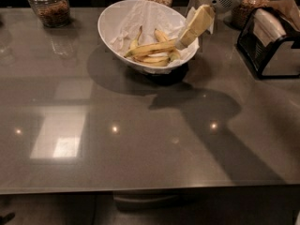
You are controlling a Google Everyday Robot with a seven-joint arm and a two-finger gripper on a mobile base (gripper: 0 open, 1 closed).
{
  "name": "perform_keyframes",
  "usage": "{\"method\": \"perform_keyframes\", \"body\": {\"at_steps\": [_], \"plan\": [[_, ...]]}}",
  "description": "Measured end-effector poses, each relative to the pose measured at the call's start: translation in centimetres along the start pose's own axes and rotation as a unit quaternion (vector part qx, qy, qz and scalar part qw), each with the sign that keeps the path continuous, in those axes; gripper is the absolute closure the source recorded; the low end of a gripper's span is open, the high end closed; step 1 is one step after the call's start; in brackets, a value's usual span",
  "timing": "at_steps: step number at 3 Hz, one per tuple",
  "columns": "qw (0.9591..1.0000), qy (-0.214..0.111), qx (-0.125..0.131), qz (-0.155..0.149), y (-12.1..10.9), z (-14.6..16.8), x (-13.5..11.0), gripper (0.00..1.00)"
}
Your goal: Pick banana from white bowl
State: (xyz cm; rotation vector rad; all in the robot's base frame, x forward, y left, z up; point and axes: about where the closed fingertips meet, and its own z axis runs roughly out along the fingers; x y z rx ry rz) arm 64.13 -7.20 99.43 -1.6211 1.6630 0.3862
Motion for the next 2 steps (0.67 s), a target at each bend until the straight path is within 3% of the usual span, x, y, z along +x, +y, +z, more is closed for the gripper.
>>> {"method": "perform_keyframes", "body": {"at_steps": [2], "plan": [[0.9997, 0.016, -0.012, -0.016, -2.3, 3.9, 0.6, 0.0]]}}
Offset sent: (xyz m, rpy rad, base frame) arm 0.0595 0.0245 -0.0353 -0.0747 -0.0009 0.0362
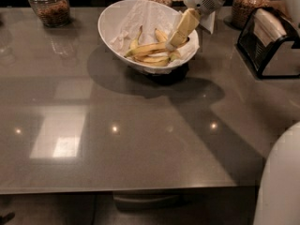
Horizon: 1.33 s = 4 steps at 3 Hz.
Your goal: Pick banana from white bowl
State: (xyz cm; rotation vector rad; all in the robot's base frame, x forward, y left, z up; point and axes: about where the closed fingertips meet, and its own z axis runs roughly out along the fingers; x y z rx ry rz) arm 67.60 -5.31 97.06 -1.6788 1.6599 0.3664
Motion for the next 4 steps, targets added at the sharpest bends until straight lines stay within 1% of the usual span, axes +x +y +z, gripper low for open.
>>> {"method": "perform_keyframes", "body": {"at_steps": [1, 2, 3, 4], "plan": [[0.9999, 0.007, -0.009, 0.007, -0.7, 1.9, 1.1, 0.07], [0.9996, 0.013, -0.019, 0.015, -0.9, 3.3, 2.2, 0.2], [0.9993, 0.016, -0.027, 0.022, -0.9, 4.3, 3.1, 0.27], [0.9993, 0.016, -0.027, 0.022, -0.9, 4.3, 3.1, 0.33]]}}
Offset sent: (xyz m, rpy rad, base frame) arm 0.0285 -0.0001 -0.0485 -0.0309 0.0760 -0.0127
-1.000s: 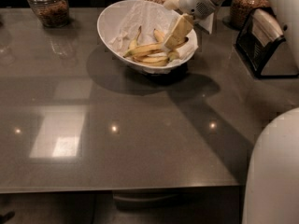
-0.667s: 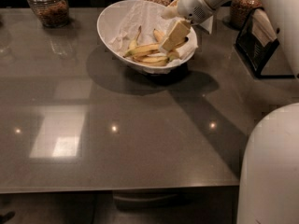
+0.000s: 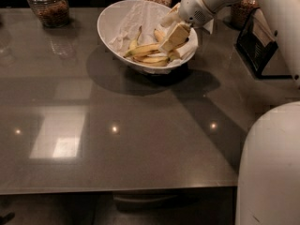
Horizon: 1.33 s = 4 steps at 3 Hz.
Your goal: Pick banana from white bowl
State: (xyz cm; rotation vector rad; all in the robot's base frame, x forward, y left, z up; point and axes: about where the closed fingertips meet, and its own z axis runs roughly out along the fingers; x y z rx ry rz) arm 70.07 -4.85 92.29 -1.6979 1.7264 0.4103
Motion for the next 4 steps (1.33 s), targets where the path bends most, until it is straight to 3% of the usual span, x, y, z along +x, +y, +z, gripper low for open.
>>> {"method": "perform_keyframes", "body": {"at_steps": [4], "plan": [[0.9986, 0.027, -0.046, -0.003, -1.0, 4.7, 1.8, 0.41]]}}
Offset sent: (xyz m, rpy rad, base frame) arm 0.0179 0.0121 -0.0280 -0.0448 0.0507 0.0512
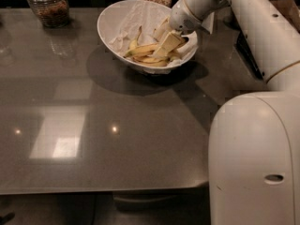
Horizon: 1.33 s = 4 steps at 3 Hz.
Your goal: Pick banana from white bowl
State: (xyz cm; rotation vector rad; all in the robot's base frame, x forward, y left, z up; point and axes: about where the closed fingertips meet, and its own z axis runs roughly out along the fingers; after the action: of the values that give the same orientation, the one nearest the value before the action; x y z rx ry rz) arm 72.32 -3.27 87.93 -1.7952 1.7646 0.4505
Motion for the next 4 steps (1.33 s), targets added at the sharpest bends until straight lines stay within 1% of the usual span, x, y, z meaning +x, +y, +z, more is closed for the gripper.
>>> {"method": "perform_keyframes", "body": {"at_steps": [1, 2, 3, 4], "plan": [[0.9999, 0.009, -0.006, 0.005, -0.2, 0.48, 0.83, 0.49], [0.9998, 0.015, -0.009, 0.007, -0.26, 0.66, 1.32, 0.68], [0.9998, 0.015, -0.009, 0.008, -0.27, 0.68, 1.37, 0.91], [0.9999, 0.01, -0.005, 0.008, -0.14, 0.11, 1.21, 1.0]]}}
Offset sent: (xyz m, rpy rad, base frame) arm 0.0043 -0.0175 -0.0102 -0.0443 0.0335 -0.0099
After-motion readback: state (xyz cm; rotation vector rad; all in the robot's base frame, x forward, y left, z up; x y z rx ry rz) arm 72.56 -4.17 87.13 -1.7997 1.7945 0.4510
